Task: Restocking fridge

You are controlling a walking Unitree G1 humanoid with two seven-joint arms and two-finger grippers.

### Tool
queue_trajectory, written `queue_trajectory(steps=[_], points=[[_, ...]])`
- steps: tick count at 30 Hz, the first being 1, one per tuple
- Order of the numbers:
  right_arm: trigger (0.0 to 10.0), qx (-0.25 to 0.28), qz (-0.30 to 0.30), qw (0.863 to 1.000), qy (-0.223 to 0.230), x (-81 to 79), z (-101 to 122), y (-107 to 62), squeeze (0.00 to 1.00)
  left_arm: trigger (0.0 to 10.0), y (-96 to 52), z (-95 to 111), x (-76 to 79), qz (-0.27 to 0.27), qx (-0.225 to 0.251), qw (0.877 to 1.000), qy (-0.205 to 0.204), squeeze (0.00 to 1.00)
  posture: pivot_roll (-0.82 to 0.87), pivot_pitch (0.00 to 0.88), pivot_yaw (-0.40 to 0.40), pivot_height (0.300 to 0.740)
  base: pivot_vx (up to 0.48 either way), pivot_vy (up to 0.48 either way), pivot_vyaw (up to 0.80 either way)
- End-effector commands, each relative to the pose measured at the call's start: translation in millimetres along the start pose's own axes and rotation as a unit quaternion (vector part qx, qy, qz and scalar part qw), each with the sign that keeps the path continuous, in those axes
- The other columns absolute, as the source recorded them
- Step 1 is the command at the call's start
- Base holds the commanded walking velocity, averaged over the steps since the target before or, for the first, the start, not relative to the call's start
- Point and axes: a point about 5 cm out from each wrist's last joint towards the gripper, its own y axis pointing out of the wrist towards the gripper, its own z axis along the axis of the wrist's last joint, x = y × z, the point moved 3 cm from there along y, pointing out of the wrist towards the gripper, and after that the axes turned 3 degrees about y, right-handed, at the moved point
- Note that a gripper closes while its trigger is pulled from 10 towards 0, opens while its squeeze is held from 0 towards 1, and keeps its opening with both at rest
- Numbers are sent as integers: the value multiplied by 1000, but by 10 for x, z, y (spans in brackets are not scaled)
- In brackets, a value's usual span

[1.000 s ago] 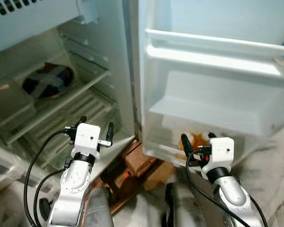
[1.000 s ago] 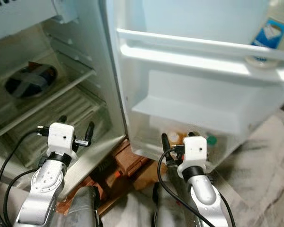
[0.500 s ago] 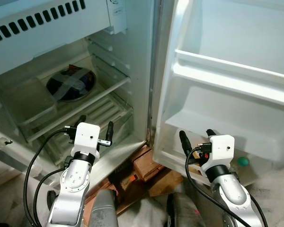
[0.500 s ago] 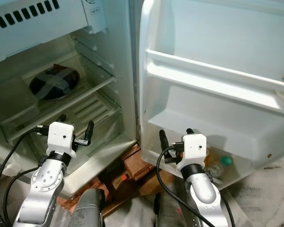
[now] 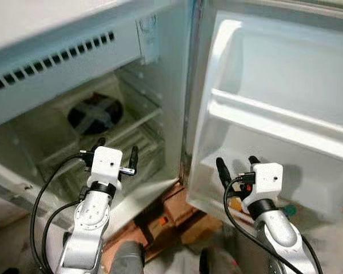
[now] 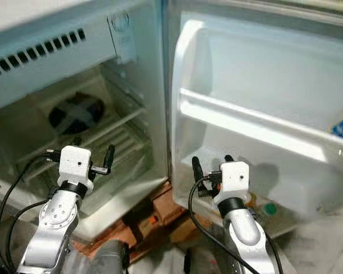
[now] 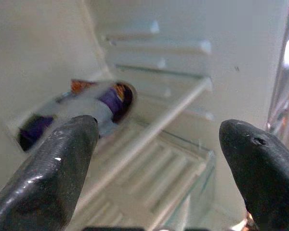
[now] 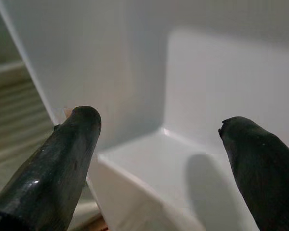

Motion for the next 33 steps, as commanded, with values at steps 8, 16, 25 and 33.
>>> queue_trajectory(steps=[8, 16, 25, 33], points=[[10000, -15, 1, 1000, 5, 6, -61, 18, 0, 10000, 11, -8, 19, 0, 0, 1000, -2, 0, 54, 40, 3, 724, -240, 0, 0], [10000, -21, 4, 1000, 4, 9, -86, 34, 0, 10000, 23, -5, 34, -1, 1, 1000, -3, 0, 54, 36, 0, 724, -251, 0, 0], [10000, -24, 12, 1000, 5, -9, -102, 52, 0, 10000, 28, -5, 33, 0, 2, 1000, -3, 0, 56, 33, -2, 724, -297, 0, 0], [10000, -26, 19, 999, 5, -27, -113, 62, 0, 10000, 33, -3, 39, -1, 4, 1000, -2, 0, 56, 31, -2, 724, -252, 0, 0]])
